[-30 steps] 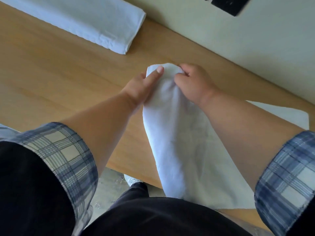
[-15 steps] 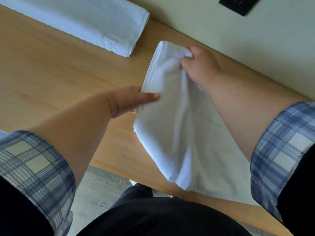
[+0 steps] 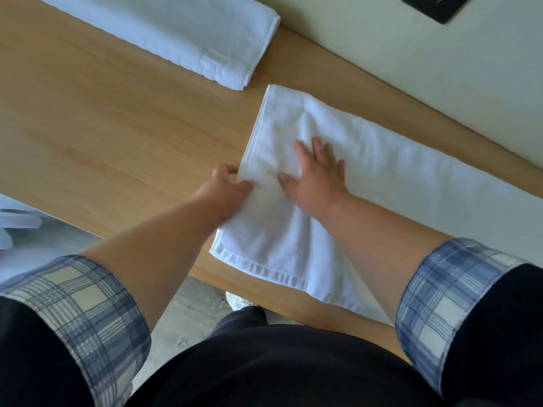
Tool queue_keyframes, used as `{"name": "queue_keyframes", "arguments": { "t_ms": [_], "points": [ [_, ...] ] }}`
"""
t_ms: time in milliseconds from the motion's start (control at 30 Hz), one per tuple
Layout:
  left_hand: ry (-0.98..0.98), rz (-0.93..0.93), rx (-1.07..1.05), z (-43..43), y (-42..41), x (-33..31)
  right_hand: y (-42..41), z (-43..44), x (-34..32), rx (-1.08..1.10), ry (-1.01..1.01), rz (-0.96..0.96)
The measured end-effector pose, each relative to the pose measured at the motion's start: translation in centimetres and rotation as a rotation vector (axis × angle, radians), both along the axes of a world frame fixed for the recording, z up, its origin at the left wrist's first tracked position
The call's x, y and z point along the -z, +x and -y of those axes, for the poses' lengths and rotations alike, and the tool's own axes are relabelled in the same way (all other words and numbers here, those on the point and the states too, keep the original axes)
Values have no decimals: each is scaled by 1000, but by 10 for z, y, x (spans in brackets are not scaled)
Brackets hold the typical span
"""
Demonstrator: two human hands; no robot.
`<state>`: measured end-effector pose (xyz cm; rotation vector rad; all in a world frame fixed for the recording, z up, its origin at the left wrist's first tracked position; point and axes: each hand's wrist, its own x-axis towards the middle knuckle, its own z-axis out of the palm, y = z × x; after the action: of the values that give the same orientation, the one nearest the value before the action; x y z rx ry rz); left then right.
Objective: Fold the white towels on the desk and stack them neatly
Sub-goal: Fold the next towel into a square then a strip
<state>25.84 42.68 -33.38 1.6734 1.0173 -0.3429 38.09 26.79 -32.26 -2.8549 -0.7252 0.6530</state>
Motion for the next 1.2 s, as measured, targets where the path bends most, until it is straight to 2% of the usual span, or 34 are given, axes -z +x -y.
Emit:
{"name": "queue_keyframes", "arguments": {
  "t_ms": [67,133,200,300,367,433,567,667,767,900,967,1100,1200],
  "points": [
    [151,10,101,3,-5,-2,-7,8,3,-14,59,-120],
    [265,-2,216,9,-11,-4,-2,15,-8,112,314,-205],
    [327,-40,246,12,-11,-7,5,29,-16,201,410,-181],
    [363,-93,303,10,-4,-14,-1,52,-16,31,115,-60],
    [385,-94,341,5,-3,-15,-11,66,-10,-63,-107,-98],
    [429,-78,350,0,-4,-14,-11,75,-7,-82,-203,-114],
    [456,-65,293,1,-10,-11,-4,78,-8,-77,-199,-138],
    [426,-49,275,5,-10,-12,-8,80,-9,-37,-88,-122],
    [400,-4,268,4,3,-17,-14,88,-14,78,64,-66],
    [463,91,273,-6,51,-24,-8,95,-18,280,163,65],
    [421,111,300,-12,83,-25,12,92,-20,355,199,111],
    [375,157,257,-19,133,-20,65,72,-21,501,165,124],
    [330,156,136,-23,153,-11,87,61,-12,566,50,70]
  ]
}}
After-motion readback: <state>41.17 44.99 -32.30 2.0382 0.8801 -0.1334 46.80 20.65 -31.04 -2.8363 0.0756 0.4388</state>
